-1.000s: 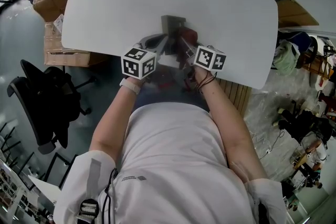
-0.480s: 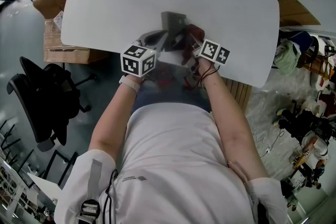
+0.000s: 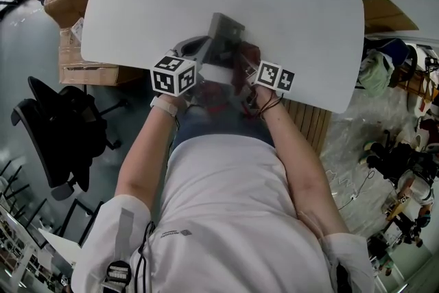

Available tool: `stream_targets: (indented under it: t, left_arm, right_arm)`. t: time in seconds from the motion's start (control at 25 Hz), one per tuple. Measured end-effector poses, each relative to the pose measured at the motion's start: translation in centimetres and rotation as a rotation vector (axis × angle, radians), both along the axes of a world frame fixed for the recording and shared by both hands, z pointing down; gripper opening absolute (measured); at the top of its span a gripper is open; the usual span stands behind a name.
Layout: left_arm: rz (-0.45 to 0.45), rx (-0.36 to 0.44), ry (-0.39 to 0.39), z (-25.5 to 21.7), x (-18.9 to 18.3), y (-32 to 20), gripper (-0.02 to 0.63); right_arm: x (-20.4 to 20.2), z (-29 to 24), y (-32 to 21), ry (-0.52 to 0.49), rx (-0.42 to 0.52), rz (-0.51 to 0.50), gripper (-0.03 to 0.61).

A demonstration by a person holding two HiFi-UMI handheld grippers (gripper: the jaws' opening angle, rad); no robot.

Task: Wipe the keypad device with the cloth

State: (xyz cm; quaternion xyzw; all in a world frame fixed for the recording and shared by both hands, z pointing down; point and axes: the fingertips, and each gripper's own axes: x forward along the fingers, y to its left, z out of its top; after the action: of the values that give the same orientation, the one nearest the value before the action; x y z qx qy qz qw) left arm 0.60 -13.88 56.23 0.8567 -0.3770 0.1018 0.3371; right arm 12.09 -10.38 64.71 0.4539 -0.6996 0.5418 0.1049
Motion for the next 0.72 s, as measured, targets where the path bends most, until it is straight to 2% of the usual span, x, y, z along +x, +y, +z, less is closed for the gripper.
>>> stream_targets:
  t: [0.16, 0.36, 0.4, 0.44, 0.48, 0.56, 0.64, 0.72]
  left_arm:
    - [0.045, -0.003, -0.079, 0.4, -0.6, 0.1, 0.012]
    - [0.077, 0.026, -0.02, -2.0, -0.4, 0.4, 0.018]
    - [0.105, 0.022, -0.023, -2.1, 0.1, 0.7, 0.063]
    - [0.14, 0.017, -0.038, -2.0, 0.6, 1.1, 0.134]
    - [0.174, 0.016, -0.062, -1.7, 1.1, 1.6, 0.155]
    - [0.213, 0.025, -0.125, -0.8, 1.7, 2.2, 0.155]
    - [0.205, 0.038, -0.173, -0.1, 1.5, 2.3, 0.153]
    - [0.182, 0.043, -0.183, 0.1, 1.2, 2.1, 0.142]
  right_arm:
    - [-0.1, -1.9, -0.3, 0.005, 0.046, 0.005, 0.054]
    - [-1.4, -7.8, -3.8, -0.037, 0.201, 0.006, 0.054]
    - [-1.9, -8.9, -4.5, -0.044, 0.226, -0.004, 0.054]
    - [-2.4, -9.8, -5.2, -0.051, 0.248, -0.015, 0.054]
    - [-2.9, -10.6, -5.7, -0.054, 0.266, -0.028, 0.054]
    - [-4.0, -11.4, -6.3, -0.043, 0.286, -0.072, 0.054]
    - [-5.2, -11.7, -6.5, -0.018, 0.297, -0.128, 0.054]
    - [-6.2, -12.0, -6.8, -0.006, 0.308, -0.169, 0.054]
